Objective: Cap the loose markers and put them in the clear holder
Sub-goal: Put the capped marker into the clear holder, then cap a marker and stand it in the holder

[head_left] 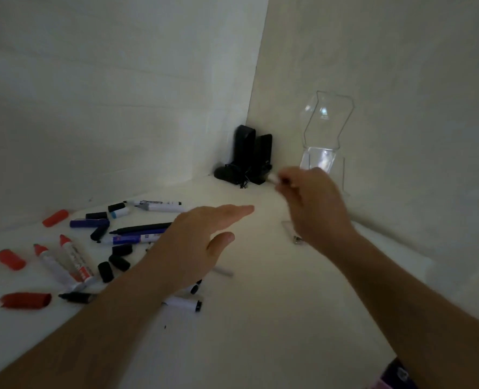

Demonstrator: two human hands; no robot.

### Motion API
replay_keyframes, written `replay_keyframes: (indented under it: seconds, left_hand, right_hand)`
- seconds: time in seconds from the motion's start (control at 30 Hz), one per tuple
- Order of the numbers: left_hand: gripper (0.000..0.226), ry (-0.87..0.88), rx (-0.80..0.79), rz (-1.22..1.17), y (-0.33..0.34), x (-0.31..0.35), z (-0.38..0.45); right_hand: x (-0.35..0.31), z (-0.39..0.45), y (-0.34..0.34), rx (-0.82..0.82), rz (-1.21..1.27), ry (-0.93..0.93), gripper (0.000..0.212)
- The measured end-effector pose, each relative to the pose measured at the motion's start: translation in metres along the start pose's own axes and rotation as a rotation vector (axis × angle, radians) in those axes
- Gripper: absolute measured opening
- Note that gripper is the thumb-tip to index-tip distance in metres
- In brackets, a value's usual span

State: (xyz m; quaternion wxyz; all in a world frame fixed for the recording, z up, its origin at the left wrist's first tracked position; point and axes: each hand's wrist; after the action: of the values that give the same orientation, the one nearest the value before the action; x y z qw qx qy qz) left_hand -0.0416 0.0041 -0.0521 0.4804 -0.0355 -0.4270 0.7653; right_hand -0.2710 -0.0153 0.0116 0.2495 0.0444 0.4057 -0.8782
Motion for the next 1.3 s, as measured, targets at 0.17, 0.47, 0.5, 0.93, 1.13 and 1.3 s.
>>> replay_keyframes:
  seconds: [0.17, 0.47, 0.5, 0.93, 1.13, 1.3]
  left_hand:
    - [0.029, 0.081, 0.057, 0.066, 0.013, -0.001, -0.004]
    - [0.020, -0.101, -0.034, 0.084, 0.009, -0.009, -0.007]
    - [0.021, -0.129, -0.038, 0.095, 0.009, -0.012, -0.008]
    - [0.029, -0.498, -0.056, 0.351, -0.030, -0.060, -0.013]
    - [0.019, -0.562, -0.081, 0.416, -0.032, -0.064, -0.016]
    - [0.023, -0.560, -0.170, 0.498, -0.026, -0.072, -0.016]
  right_hand:
    - [0.053, 0.029, -0.043, 0.350, 0.316, 0.425, 0.007]
    - [0.079, 0.024, -0.002, -0.011, -0.081, 0.387, 0.019]
    - [0.081, 0.025, -0.002, -0.030, -0.079, 0.398, 0.021]
    - [0.007, 0.000, 0.022, -0.050, 0.269, 0.236, 0.023]
    - [-0.043, 0.000, 0.091, -0.681, 0.212, 0.153, 0.009]
    - [-0.040, -0.003, 0.111, -0.800, 0.258, 0.178, 0.019]
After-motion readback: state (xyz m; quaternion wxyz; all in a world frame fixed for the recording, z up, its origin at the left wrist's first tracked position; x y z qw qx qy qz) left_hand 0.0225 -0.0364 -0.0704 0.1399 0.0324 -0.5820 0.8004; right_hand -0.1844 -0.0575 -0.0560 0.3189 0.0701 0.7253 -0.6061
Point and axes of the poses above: each hand's wrist, its own z-axis towards the middle knuckle, its own y-axis out of the palm, x = y × z, and after that the axes turned 7 degrees about y, right-handed
